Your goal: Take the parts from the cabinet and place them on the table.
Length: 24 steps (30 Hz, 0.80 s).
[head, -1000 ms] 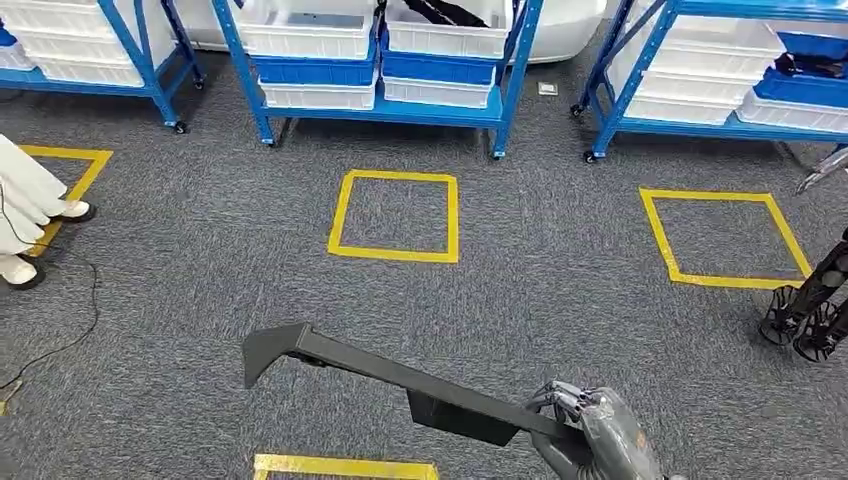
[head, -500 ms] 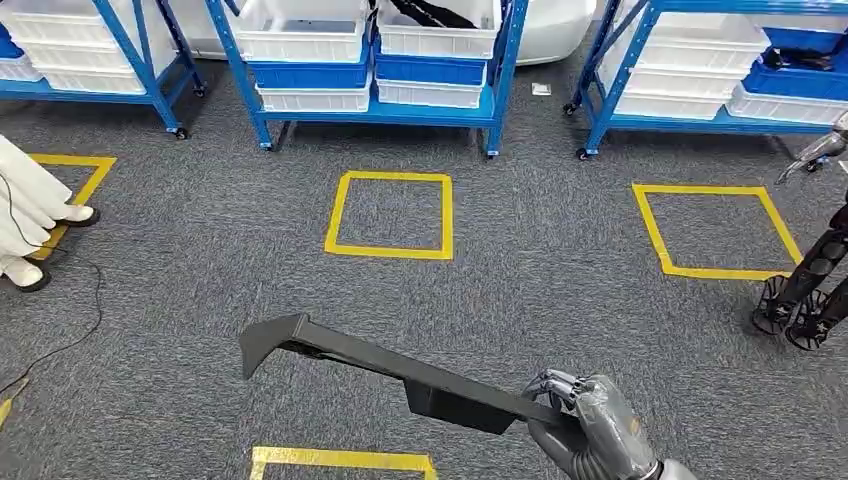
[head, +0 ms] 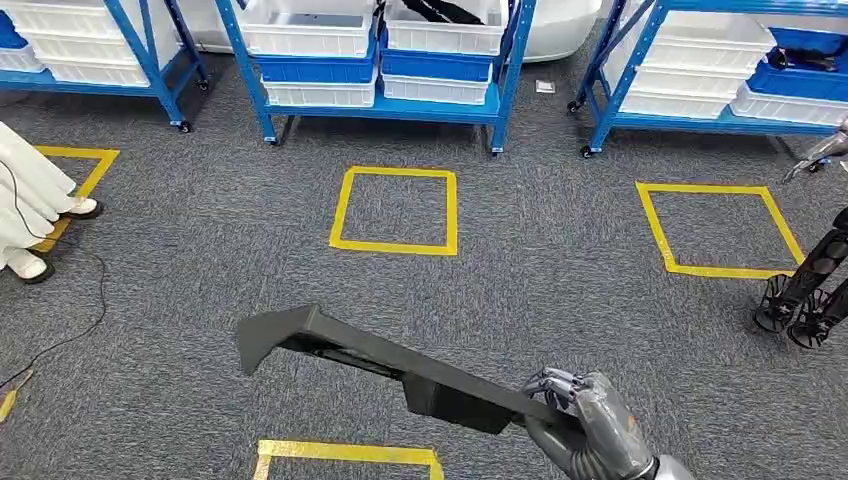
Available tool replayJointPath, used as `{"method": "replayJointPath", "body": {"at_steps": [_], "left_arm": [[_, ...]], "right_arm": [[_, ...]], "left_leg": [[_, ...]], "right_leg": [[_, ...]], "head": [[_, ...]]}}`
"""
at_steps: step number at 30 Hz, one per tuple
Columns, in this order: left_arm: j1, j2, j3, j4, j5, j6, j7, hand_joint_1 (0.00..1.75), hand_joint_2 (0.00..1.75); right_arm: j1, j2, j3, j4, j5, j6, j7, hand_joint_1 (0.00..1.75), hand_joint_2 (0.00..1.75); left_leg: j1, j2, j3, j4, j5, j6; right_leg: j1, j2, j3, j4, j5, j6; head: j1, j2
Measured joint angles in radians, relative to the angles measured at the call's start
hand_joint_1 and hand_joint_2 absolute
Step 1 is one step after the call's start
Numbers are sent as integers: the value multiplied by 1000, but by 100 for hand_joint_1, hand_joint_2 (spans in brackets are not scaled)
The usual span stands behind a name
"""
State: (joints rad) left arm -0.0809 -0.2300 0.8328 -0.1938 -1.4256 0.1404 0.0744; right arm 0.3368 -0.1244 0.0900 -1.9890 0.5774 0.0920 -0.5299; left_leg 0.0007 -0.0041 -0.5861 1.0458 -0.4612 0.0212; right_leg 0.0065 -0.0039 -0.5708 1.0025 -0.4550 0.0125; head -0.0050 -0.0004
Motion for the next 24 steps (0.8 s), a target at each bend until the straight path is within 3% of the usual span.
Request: {"method": "replayJointPath", "body": {"at_steps": [4, 6, 7, 8, 9, 10, 12, 13, 14, 15, 16, 17, 18, 19, 20, 22, 23, 24], "left_arm": [[0, 0, 0, 0, 0, 1, 0, 0, 0], [0, 0, 0, 0, 0, 1, 2, 0, 0], [0, 0, 0, 0, 0, 1, 3, 0, 0], [0, -2, 0, 0, 0, 1, 4, 0, 0], [0, -4, 0, 0, -2, 1, 4, 0, 0], [0, -4, 0, 0, -2, 1, 4, 0, 0], [-1, -6, 0, 0, -2, 0, 4, 0, 0], [0, -6, 0, 0, -3, 0, 4, 0, 0], [0, -6, 0, 0, -4, 0, 4, 0, 0], [0, -6, 0, 0, -5, 0, 4, 0, 0], [0, -6, 0, 0, -5, 0, 4, 0, 0], [0, -6, 0, 0, -6, 0, 4, 0, 0], [-1, -6, 0, 0, -9, 0, 4, 0, 0], [0, -4, 0, -1, -13, 0, 4, 0, 0], [0, -5, 0, 0, -14, 0, 4, 0, 0], [4, -5, 0, 0, -15, 0, 3, 0, 0], [7, -5, 0, 0, -15, 0, 3, 0, 0], [8, -5, 0, 0, -15, 0, 3, 0, 0]], "right_arm": [[-6, -8, -8, 7, -66, 38, -26, 175, 175], [-10, -7, -16, 7, -88, 49, -39, 175, 175], [-10, -7, -18, 7, -97, 56, -43, 175, 175], [-10, -7, -20, 5, -102, 57, -46, 175, 175], [-8, -8, -24, 3, -102, 59, -48, 175, 175], [-8, -6, -26, 3, -103, 61, -50, 175, 175], [-6, -6, -28, 3, -103, 64, -50, 175, 175], [-3, -6, -29, 3, -99, 65, -50, 175, 175], [0, -5, -29, 3, -97, 65, -50, 175, 175], [3, -5, -29, 3, -95, 66, -50, 175, 175], [4, -4, -30, 3, -94, 66, -50, 175, 175], [5, -4, -31, 2, -92, 67, -50, 175, 175], [8, -4, -33, 0, -90, 67, -51, 175, 175], [9, -3, -35, 1, -86, 67, -52, 175, 175], [19, -2, -38, -5, -83, 67, -55, 175, 175], [27, -2, -42, -8, -78, 67, -58, 175, 175], [28, -2, -42, -8, -78, 67, -59, 175, 175], [28, -2, -42, -11, -78, 67, -60, 175, 175]], "left_leg": [[0, 0, 0, 0, 1, 1], [-3, -1, -5, 4, 1, 11], [0, -1, -5, 1, 3, 14], [9, -1, 0, -13, 11, 18], [17, -1, 6, -27, 23, 19], [22, -2, 5, -33, 29, 28], [26, -7, -5, -34, 34, 23], [27, -10, -10, -34, 36, 19], [30, -16, -15, -33, 40, 13], [35, -23, -18, -33, 43, 7], [42, -32, -21, -32, 46, -2], [50, -42, -23, -30, 48, -13], [54, -50, -25, -28, 50, -25], [47, -59, -28, -26, 51, -40], [48, -66, -29, -26, 50, -49], [53, -75, -26, -40, 61, -58], [59, -79, -28, -38, 66, -66], [63, -64, -31, -28, 58, -66]], "right_leg": [[0, 0, -1, 0, 1, 0], [-17, -2, 1, -7, 9, 9], [-15, -3, 1, -9, 11, 11], [-4, -3, 2, -10, 11, 13], [-10, -2, -8, 8, -2, 11], [-10, 0, -29, 51, -34, 4], [-19, 2, -101, 212, -112, 1], [-24, 2, -131, 282, -139, 5], [-32, 2, -141, 312, -146, 15], [-40, 2, -123, 286, -134, 27], [-49, 2, -78, 212, -108, 45], [-60, 7, -20, 114, -76, 63], [-75, 30, 40, 18, -54, 80], [-64, 47, 44, -4, -56, 82], [-61, 39, 44, -7, -49, 59], [-52, 27, 47, 2, -47, 35], [-55, 19, 46, 4, -42, 26], [-58, 13, 46, 3, -37, 15]], "head": [[0, 0], [-1, 0], [-2, 0], [0, 0], [-2, 0], [0, 0], [4, 0], [3, 0], [3, 0], [2, 0], [3, 0], [3, 0], [5, 0], [11, 0], [12, 0], [7, 0], [6, 0], [1, 0]]}}
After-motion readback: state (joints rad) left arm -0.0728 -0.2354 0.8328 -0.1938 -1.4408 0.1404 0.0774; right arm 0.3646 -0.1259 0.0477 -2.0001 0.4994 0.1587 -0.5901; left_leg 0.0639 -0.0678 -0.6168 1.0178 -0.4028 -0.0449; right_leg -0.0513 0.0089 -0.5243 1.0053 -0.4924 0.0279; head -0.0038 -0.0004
